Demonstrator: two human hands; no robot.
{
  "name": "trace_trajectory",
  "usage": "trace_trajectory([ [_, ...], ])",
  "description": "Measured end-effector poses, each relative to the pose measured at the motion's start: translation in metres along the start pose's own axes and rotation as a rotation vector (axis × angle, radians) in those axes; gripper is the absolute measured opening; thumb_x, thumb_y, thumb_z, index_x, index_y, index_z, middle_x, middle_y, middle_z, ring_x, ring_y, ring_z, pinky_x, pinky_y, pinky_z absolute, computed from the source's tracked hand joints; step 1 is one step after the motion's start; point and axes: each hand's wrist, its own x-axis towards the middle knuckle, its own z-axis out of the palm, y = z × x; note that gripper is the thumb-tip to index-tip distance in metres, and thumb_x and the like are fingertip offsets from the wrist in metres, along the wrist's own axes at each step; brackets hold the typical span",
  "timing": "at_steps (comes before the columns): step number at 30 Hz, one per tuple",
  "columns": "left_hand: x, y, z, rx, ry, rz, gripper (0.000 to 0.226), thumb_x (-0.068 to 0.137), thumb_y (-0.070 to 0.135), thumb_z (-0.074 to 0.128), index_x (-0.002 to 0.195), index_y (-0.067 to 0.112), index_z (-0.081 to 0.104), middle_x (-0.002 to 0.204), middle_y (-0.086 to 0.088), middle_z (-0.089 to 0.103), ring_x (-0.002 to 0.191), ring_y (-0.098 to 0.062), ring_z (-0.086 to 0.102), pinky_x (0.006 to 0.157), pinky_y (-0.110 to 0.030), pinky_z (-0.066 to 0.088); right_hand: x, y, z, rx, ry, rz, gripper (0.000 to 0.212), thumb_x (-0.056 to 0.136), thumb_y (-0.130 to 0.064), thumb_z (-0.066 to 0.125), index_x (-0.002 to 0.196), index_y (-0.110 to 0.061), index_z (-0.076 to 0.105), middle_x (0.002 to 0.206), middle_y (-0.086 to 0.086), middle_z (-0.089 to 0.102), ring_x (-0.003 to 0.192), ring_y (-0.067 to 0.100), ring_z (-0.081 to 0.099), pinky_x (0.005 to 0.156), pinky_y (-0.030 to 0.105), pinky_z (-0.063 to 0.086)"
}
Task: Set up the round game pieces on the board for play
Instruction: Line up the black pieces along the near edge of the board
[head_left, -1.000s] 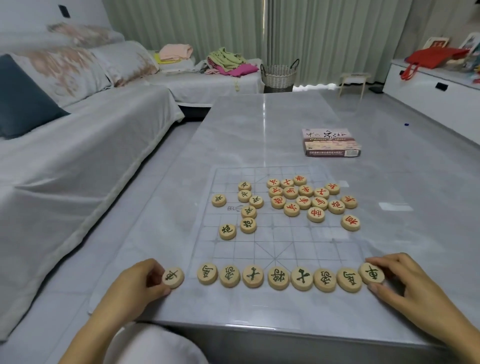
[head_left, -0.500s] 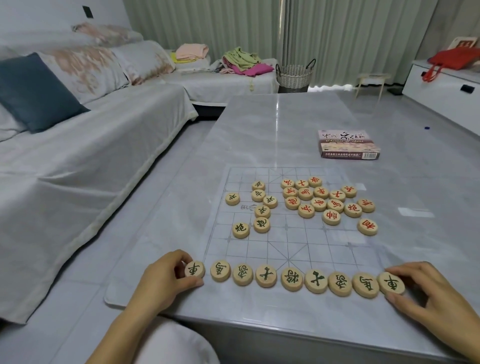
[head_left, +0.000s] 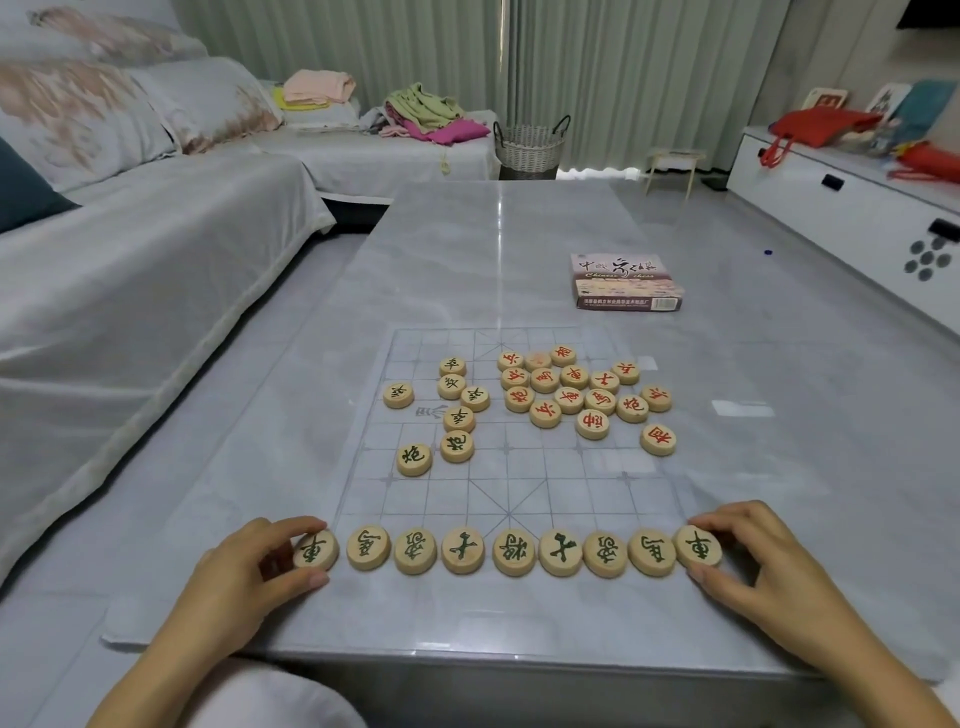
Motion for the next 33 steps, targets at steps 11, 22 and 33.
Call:
trace_trajectory([
  [11,0.0010,-0.0007,0.0059,0.013,0.028,0.049,0.067,0.064,0.023,0.082,0.085,0.076,0.046,0.074,0.000,0.057,0.080,-0.009,0.053,0.072,-0.030,0.041,-0.0023,0.0017,-0.0040,0.013,-0.017,0.006,0.036,0.074,-0.025,0.073,0.094,-0.045,0.051,0.104,-0.030,0.043,0.104,-0.009,0.045,0.082,0.000,0.034],
  [22,0.0014,-0.0043,0.0061,0.006,0.012,0.061,0.068,0.068,0.026,0.080,0.087,0.079,0.042,0.079,0.002,0.058,0.079,-0.010,0.055,0.072,-0.021,0.040,-0.0040,0.0025,-0.0033,0.010,-0.029,0.005,0.036,0.074,-0.017,0.074,0.090,-0.044,0.056,0.106,-0.031,0.044,0.105,-0.007,0.045,0.082,0.001,0.035],
  [33,0.0038,-0.0071,0.0037,-0.004,-0.039,0.050,0.068,0.072,0.024,0.077,0.087,0.081,0.042,0.075,0.003,0.055,0.076,-0.013,0.054,0.074,-0.024,0.039,-0.0037,0.0026,-0.0027,0.016,-0.017,-0.006,0.052,0.073,-0.016,0.075,0.099,-0.052,0.048,0.106,-0.028,0.046,0.105,-0.003,0.046,0.080,0.003,0.035],
])
